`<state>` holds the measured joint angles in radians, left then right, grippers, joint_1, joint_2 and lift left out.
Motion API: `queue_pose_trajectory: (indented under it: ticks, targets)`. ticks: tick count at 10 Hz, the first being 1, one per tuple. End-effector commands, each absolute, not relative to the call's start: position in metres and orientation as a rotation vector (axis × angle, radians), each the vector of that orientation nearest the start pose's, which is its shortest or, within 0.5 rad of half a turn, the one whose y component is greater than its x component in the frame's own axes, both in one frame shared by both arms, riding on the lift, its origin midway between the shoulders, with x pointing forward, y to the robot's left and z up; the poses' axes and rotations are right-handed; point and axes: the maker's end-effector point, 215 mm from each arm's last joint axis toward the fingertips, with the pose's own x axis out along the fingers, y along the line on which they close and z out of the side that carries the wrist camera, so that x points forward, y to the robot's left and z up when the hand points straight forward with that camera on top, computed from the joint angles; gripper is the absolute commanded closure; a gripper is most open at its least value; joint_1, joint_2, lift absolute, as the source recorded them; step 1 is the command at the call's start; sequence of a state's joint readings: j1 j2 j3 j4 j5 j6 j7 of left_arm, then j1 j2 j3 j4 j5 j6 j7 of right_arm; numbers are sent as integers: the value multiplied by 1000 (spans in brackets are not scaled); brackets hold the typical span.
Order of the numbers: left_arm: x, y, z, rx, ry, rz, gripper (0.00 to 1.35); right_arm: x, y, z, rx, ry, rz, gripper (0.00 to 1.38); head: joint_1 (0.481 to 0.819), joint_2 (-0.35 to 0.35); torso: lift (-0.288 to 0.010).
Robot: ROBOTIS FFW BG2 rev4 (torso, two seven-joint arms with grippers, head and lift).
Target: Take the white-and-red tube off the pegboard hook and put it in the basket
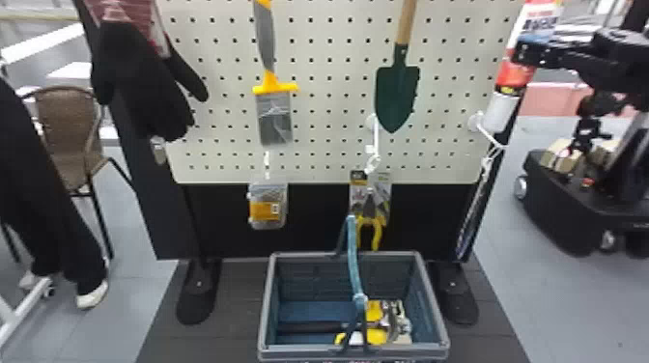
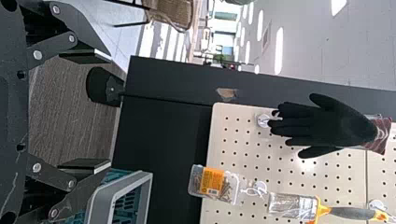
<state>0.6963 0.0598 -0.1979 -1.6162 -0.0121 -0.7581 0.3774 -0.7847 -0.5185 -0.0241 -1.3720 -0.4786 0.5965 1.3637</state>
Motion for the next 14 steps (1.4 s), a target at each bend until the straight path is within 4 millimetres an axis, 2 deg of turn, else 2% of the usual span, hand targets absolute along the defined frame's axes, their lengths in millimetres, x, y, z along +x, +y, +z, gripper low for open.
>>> queue_pose_trajectory:
  ticks: [1,6,14]
  targets:
    - [306,212,-416,-101,-83,183,473,589,-233,-24,15,-54,1254,1018,549,0,-100]
    - [305,212,-418,-99,-77,184,473,585,-237,-22,15,-70,1248,1018,549,0,-100]
    - [305,212,-422,-101,-62,185,473,568,-229,23,-62,-164,1259,1018,549,0,-100]
